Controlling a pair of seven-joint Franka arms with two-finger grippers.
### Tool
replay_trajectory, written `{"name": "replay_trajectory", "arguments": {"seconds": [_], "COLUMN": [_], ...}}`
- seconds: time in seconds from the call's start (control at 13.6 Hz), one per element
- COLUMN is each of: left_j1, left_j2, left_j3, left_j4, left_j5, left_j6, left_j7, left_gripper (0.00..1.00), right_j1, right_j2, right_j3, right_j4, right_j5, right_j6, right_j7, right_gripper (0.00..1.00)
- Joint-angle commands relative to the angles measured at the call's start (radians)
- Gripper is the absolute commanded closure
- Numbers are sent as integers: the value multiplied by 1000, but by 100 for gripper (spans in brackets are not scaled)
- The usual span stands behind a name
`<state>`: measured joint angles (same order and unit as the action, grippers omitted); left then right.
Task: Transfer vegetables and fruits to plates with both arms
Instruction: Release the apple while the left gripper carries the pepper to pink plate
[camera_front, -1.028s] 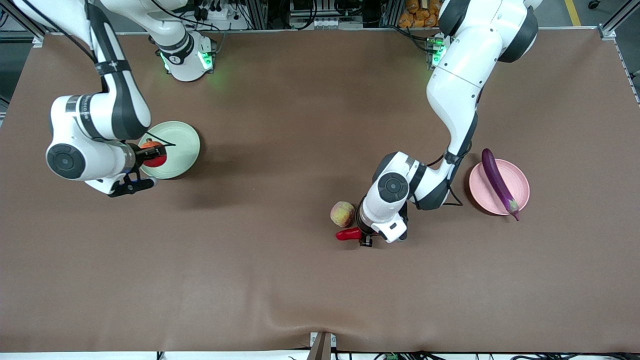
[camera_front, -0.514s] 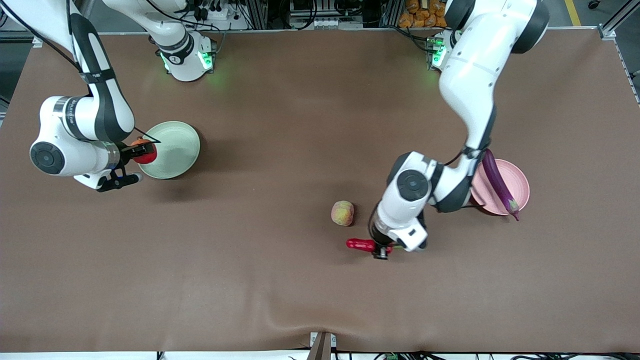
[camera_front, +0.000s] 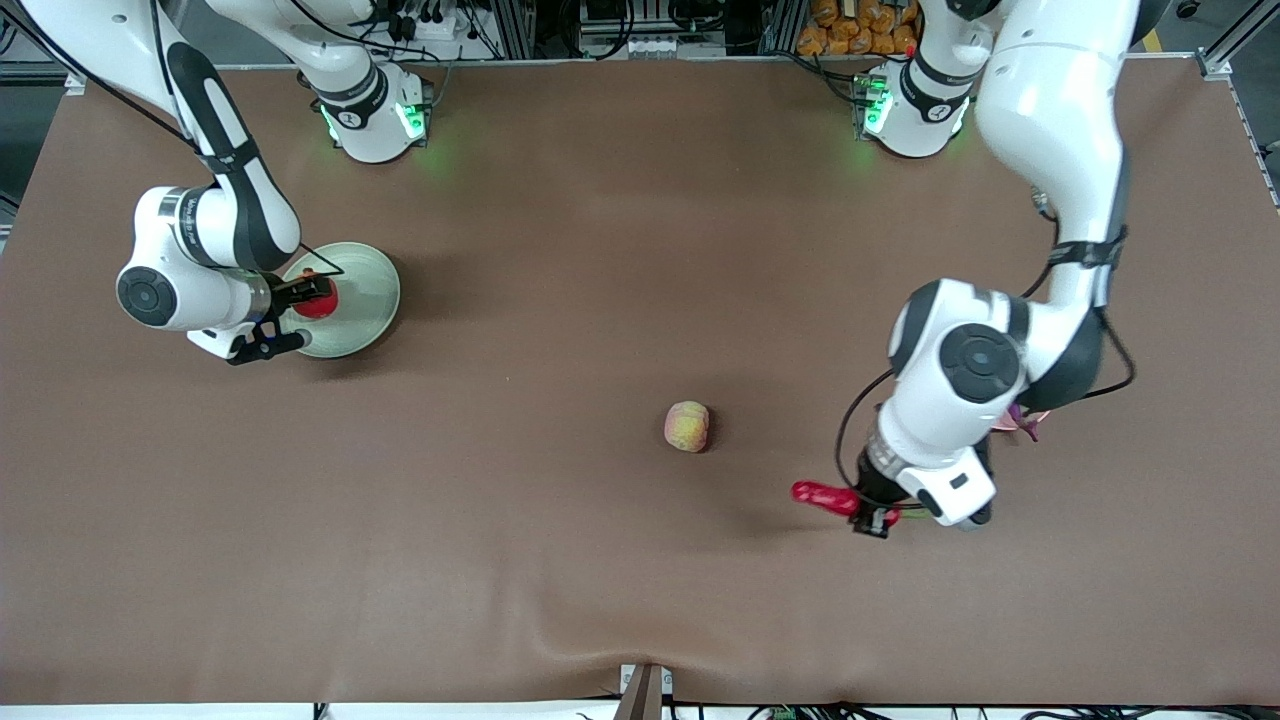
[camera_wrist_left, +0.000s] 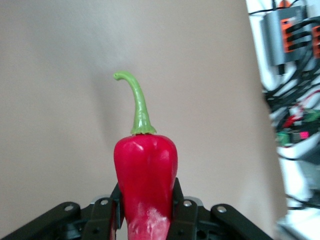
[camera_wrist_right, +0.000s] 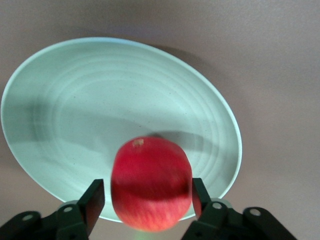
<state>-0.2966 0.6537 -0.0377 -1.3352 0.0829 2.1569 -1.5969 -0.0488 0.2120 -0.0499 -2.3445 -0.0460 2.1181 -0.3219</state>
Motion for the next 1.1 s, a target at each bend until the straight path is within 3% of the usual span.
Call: {"name": "replay_trajectory", "arguments": {"seconds": [0.0,0.15,0.29,0.44,0.59,0.88,1.03], "left_j1": [28,51,88,134,169,230,229], "left_j2": [-69,-126,-205,-267,-295,-263,-218], "left_j3": [-10,-10,-10,-10,-8,-7,-8], "left_j4": [-74,-180,-316,-431,-501,-548,-550], "left_j5": [-12,-12,-12,-9,3,121,231], "left_j6": [-106,-133,-134,-134,-132,-150,-152], "left_j7": [168,282,429,584,691,934,968], "left_gripper": [100,100,100,100,100,100,100], "right_j1": [-13,38,116,243,346,474,519], "right_j2": [-43,-37,-29,3,64,222,320], "right_j3": [36,48,48,48,48,48,48], "right_j4": [37,170,323,498,647,851,937], "right_j5": [4,107,130,144,242,414,533], "right_j6": [-56,-166,-277,-406,-470,-420,-303], "right_j7": [-5,10,119,350,577,850,1005], "right_gripper": [0,0,0,0,0,0,0]}}
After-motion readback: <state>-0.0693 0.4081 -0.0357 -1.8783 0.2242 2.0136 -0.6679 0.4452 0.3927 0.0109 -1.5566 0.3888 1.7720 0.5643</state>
